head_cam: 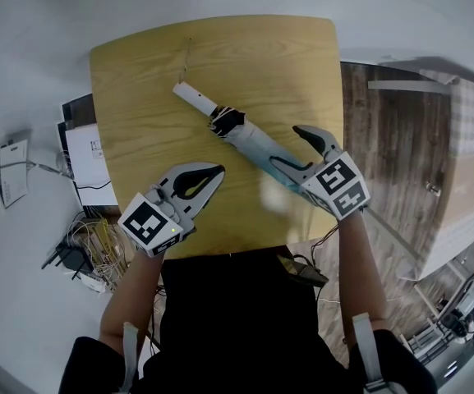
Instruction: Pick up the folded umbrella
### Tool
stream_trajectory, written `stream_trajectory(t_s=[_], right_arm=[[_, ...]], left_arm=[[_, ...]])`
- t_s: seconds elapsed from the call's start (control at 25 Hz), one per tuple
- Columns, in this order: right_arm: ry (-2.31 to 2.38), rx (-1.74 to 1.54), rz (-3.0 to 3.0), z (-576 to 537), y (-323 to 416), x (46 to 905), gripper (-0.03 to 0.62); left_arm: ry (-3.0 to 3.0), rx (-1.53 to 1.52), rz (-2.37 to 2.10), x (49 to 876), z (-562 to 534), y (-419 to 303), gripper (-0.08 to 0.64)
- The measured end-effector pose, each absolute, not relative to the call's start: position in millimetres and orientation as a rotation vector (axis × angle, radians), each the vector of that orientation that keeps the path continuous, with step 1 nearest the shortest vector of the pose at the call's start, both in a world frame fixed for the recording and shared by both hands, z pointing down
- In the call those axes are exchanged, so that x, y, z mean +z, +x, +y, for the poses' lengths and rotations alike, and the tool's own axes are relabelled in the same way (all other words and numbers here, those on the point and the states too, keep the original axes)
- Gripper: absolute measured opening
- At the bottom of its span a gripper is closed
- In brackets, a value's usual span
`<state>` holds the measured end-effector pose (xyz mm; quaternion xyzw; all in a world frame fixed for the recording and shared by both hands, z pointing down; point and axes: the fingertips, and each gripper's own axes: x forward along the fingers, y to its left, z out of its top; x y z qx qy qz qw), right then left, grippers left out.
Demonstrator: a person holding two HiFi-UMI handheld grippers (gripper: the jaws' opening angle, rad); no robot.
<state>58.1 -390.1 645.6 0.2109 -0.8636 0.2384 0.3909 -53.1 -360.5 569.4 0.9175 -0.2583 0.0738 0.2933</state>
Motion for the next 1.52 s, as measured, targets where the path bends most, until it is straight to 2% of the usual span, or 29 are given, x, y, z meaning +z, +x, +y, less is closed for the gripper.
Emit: stream_trajectory(t_s=[1.52], right_arm=[[0.214, 0.793, -2.133, -322.9, 10.9, 681.5, 0.305]], left_arm=[[2.477, 0.219, -0.688, 570.1, -355.2, -58.2, 0.009]])
